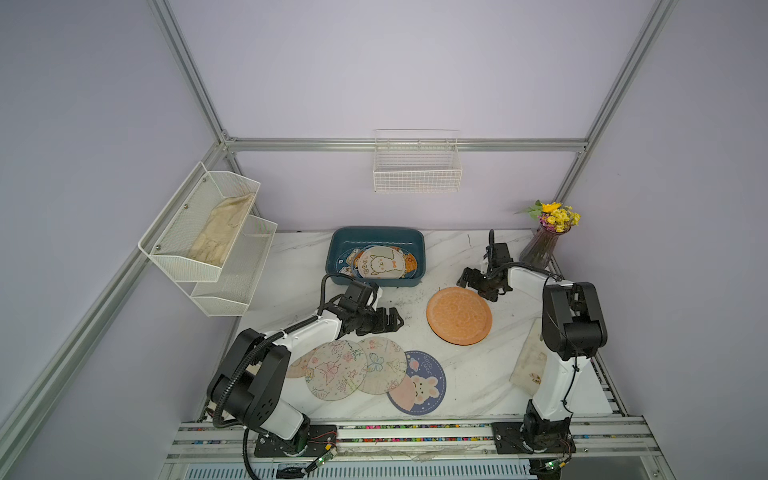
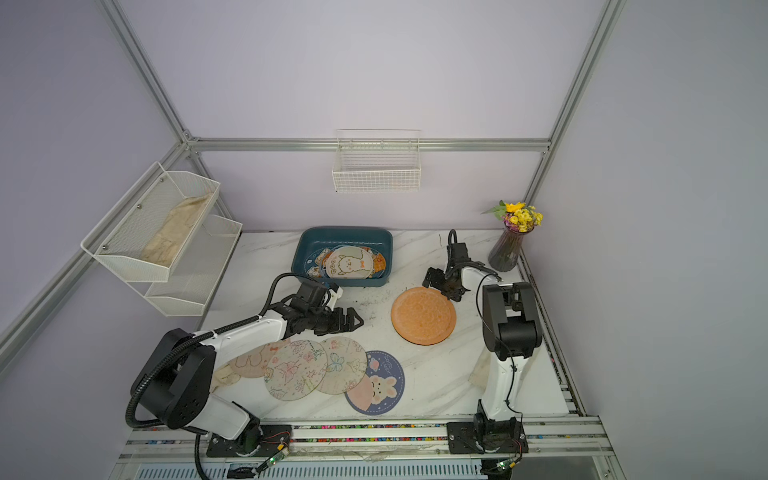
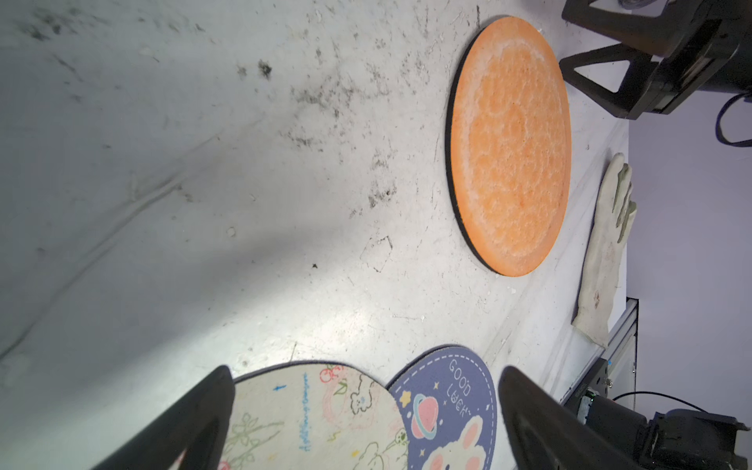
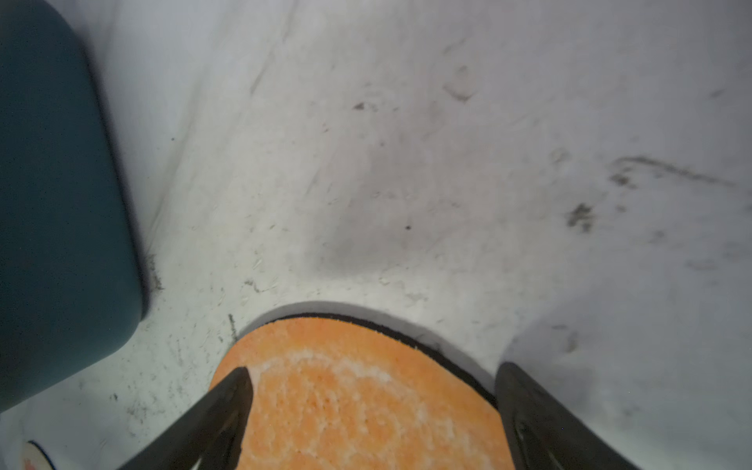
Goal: Put the coasters into the storage box
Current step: Move the coaster to the center of the board.
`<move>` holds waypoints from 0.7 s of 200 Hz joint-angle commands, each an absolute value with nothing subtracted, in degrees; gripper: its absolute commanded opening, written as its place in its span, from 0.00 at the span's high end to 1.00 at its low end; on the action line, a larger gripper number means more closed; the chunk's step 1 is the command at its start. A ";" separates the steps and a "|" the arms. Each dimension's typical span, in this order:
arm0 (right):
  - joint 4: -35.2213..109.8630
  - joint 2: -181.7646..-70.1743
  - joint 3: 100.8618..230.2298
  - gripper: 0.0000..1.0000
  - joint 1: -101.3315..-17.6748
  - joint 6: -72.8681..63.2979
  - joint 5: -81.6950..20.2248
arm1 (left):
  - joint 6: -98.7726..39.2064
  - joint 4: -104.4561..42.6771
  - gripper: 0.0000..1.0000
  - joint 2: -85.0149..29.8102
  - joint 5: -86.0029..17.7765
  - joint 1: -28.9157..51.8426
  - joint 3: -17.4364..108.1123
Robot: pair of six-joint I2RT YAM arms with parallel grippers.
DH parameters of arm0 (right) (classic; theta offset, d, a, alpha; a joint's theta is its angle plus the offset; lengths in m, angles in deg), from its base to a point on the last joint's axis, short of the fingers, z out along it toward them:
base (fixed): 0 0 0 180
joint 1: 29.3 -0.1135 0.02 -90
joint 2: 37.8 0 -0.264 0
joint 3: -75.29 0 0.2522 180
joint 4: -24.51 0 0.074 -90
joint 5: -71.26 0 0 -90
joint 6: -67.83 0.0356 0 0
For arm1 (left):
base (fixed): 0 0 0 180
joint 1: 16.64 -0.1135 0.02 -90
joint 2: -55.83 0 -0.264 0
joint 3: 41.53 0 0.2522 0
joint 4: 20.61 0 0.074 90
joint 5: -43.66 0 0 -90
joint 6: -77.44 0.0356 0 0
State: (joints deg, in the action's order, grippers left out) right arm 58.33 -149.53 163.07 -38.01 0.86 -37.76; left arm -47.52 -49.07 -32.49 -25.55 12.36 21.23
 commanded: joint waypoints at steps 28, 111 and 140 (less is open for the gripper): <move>63.57 -147.57 163.61 0.03 -40.01 2.83 -35.09 | -48.23 -47.20 0.00 -34.18 -25.53 14.21 25.47; 70.93 -129.56 145.61 0.03 -35.27 1.79 -36.50 | -48.36 -46.76 0.00 -34.04 -26.18 15.00 25.49; 67.98 -128.84 142.29 0.03 -35.28 1.91 -37.89 | -48.42 -45.94 0.00 -34.60 -25.97 15.31 25.97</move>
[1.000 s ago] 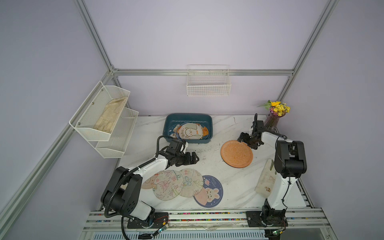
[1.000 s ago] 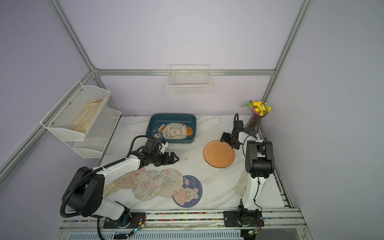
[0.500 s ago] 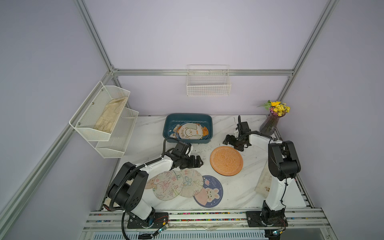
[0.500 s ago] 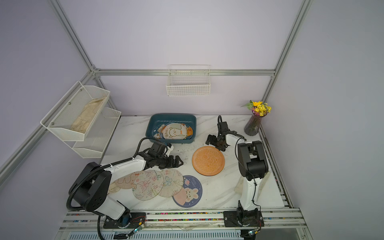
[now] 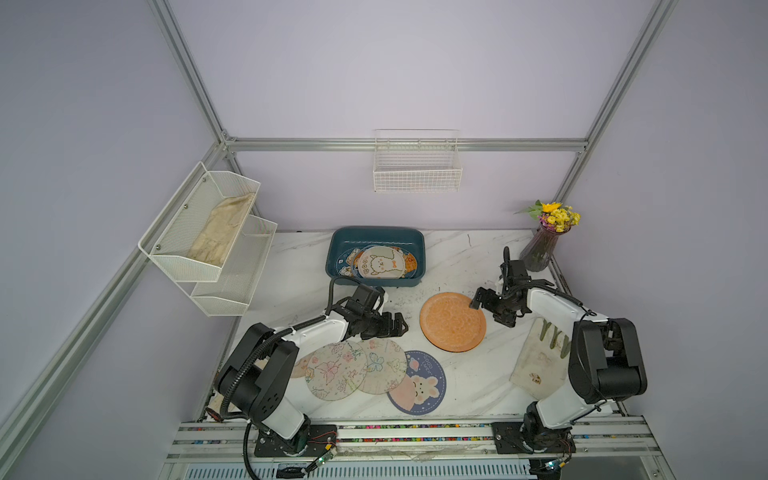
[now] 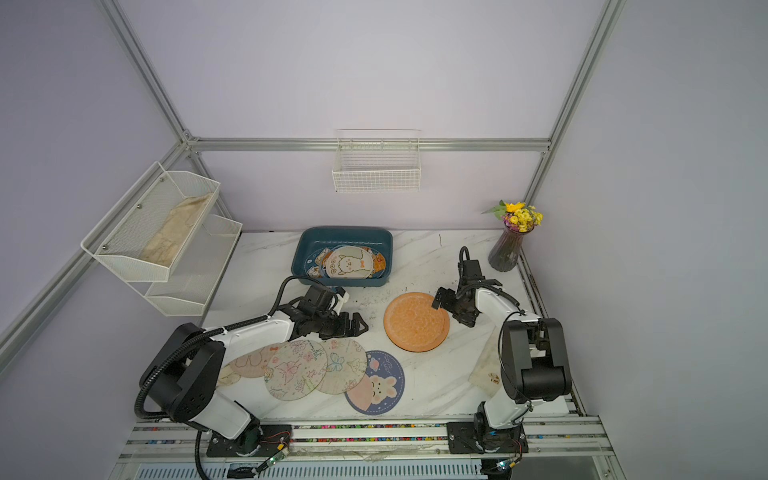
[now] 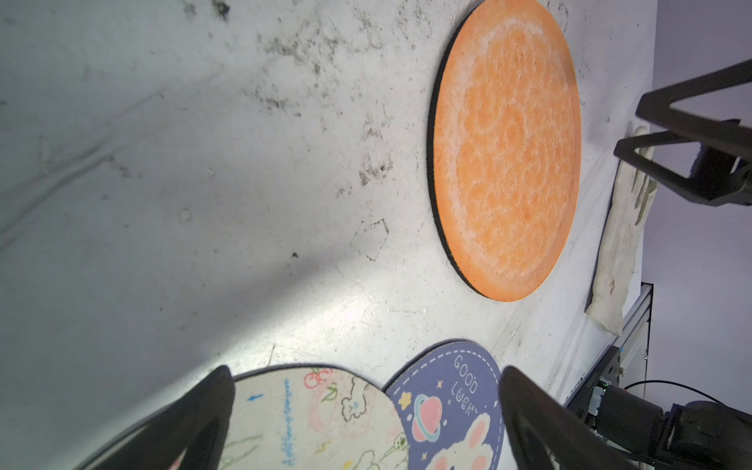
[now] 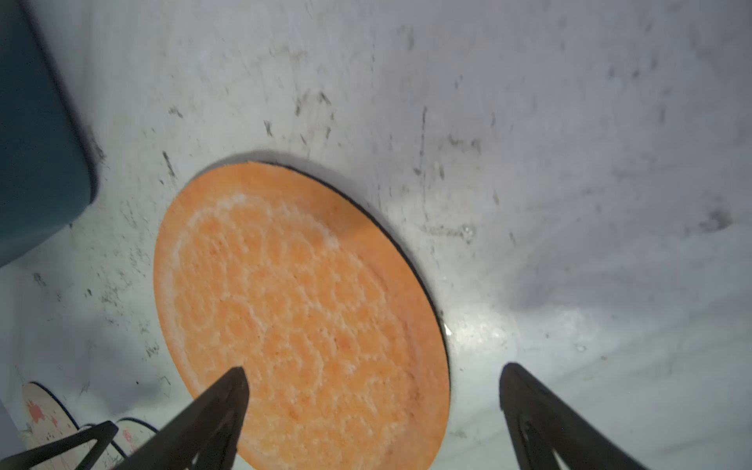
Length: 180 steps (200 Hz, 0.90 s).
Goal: Put the coasters into the storage box
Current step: Move the coaster to the center of the board.
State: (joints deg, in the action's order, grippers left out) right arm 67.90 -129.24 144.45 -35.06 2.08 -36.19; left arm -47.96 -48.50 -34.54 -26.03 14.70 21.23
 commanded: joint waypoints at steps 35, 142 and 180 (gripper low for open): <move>65.05 -131.03 142.62 0.03 -35.53 1.24 -38.33 | -48.09 -45.80 0.00 -35.64 -25.60 15.74 27.14; 60.26 -139.97 148.34 0.03 -42.67 4.11 -41.15 | -47.89 -44.00 0.00 -42.18 -26.56 18.23 34.13; 60.79 -143.55 151.86 0.03 -44.39 3.09 -41.64 | -47.59 -43.74 0.00 -45.94 -27.99 19.62 36.60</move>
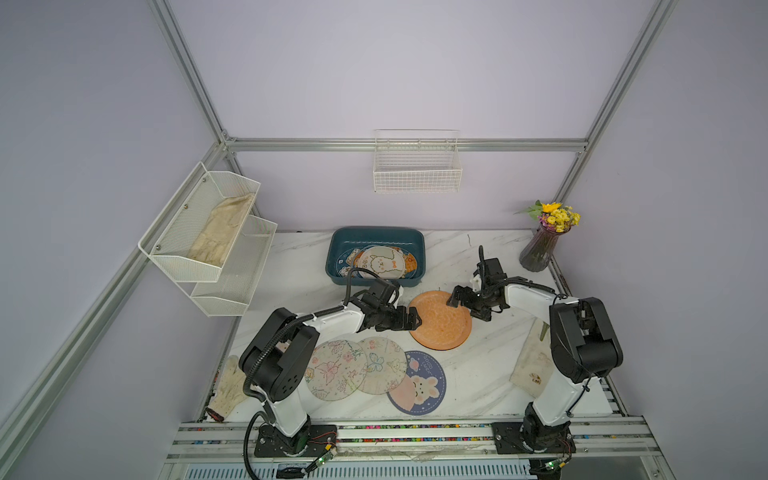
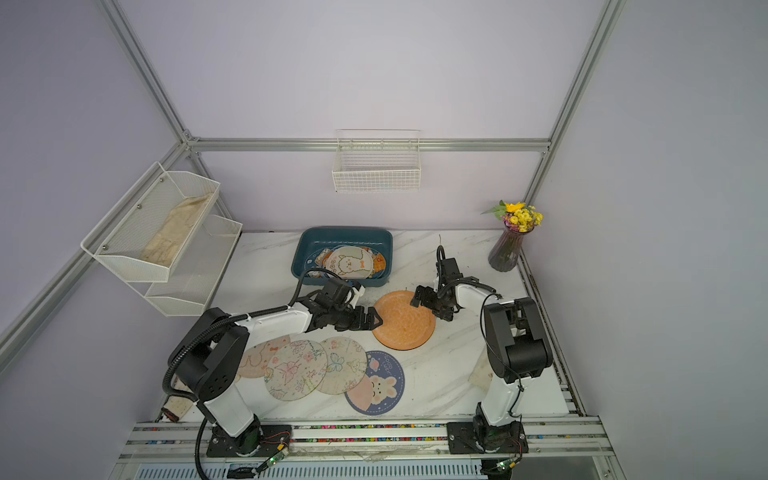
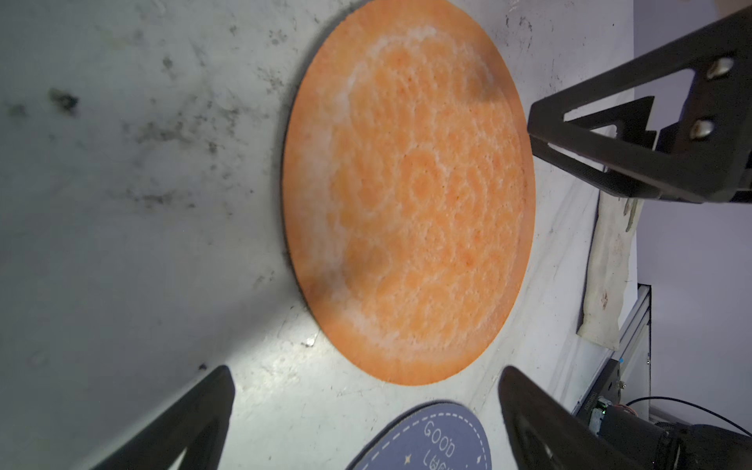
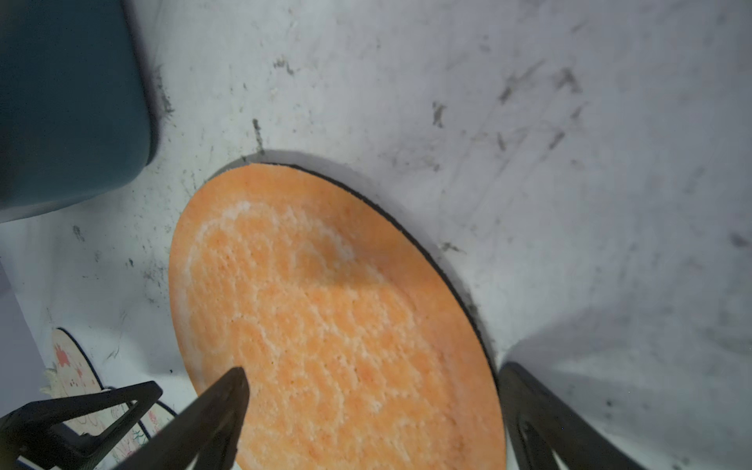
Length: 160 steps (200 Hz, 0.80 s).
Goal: Put the coasters into the storage box
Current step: Move the coaster to the center of the board, then pick up the coaster from the center of the board.
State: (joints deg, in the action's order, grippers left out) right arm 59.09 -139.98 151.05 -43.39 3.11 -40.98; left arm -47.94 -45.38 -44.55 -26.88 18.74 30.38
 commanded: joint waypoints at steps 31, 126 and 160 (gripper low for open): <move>63.58 -144.96 153.14 0.05 -44.34 -0.51 -41.15 | -47.12 -45.57 0.02 -48.20 -31.63 20.15 38.14; 75.36 -147.74 156.45 0.13 -43.98 -11.33 -40.39 | -47.27 -46.33 0.08 -51.99 -31.03 20.63 41.83; 79.49 -147.29 157.06 0.14 -42.94 -13.49 -39.01 | -47.20 -46.48 0.09 -52.60 -30.21 20.81 42.02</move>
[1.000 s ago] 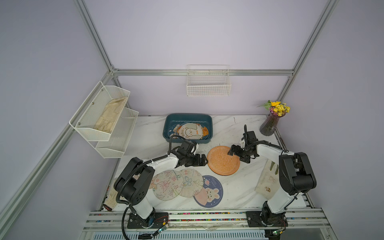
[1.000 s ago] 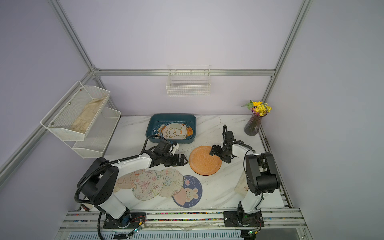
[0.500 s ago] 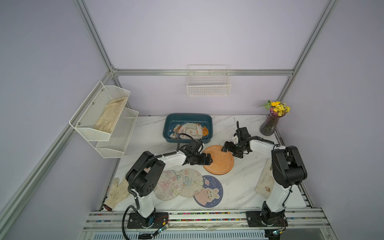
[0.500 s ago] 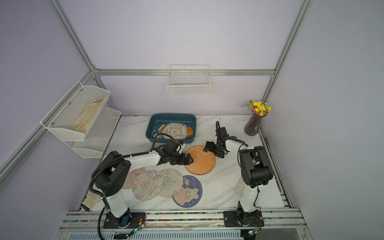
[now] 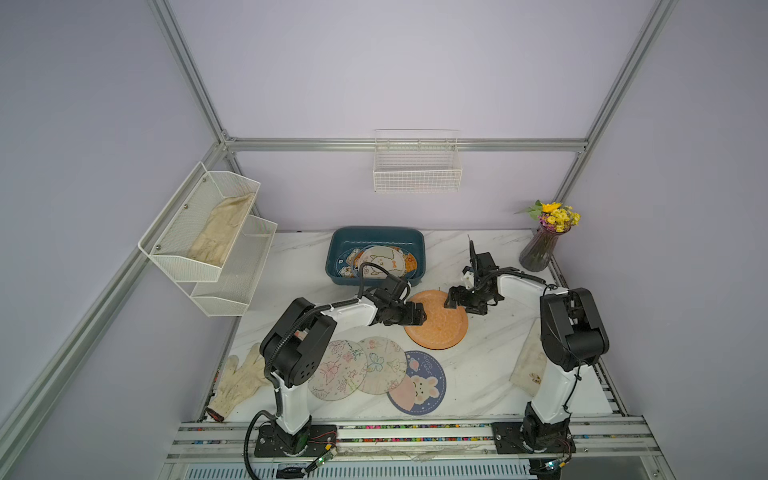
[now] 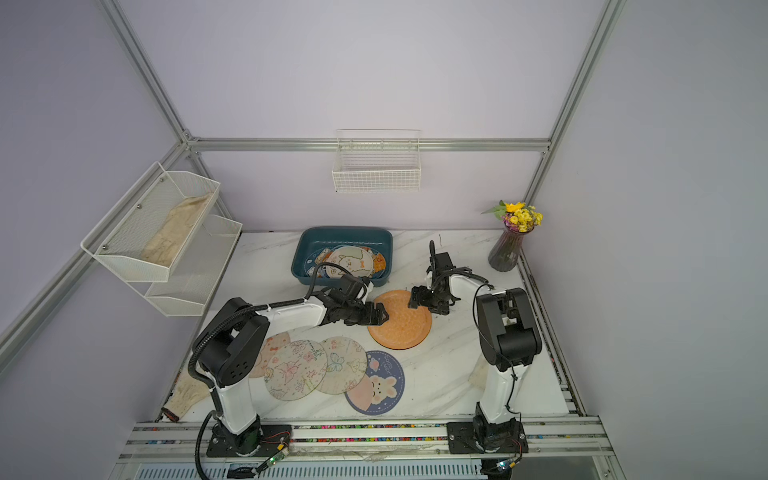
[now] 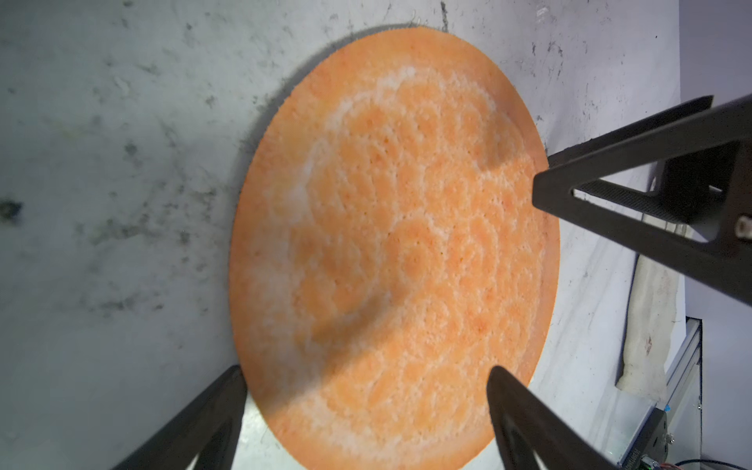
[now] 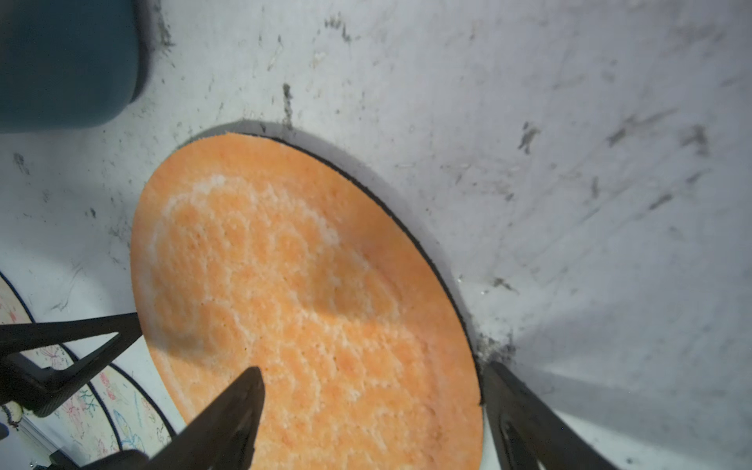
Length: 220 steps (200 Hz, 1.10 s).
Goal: Put the coasters into the storage box
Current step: Pick up the coaster from the center of the board.
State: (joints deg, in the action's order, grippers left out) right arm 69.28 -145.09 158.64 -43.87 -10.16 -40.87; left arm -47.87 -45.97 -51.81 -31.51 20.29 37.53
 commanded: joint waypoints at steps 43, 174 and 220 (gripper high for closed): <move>82.13 -149.50 158.77 0.18 -42.22 -16.74 -43.28 | -47.23 -46.40 0.10 -53.47 -29.62 21.07 42.37; 77.95 -151.01 156.91 0.23 -43.93 -13.65 -49.45 | -47.10 -46.47 0.13 -55.87 -27.75 22.02 44.48; 76.95 -151.36 156.62 0.23 -44.62 -12.88 -49.76 | -47.15 -46.44 0.13 -56.05 -27.58 22.21 44.65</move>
State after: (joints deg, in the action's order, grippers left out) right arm 75.20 -146.84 160.45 -41.66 -13.63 -46.11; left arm -47.70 -47.41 -53.93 -31.36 20.58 40.53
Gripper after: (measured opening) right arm 0.765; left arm 0.870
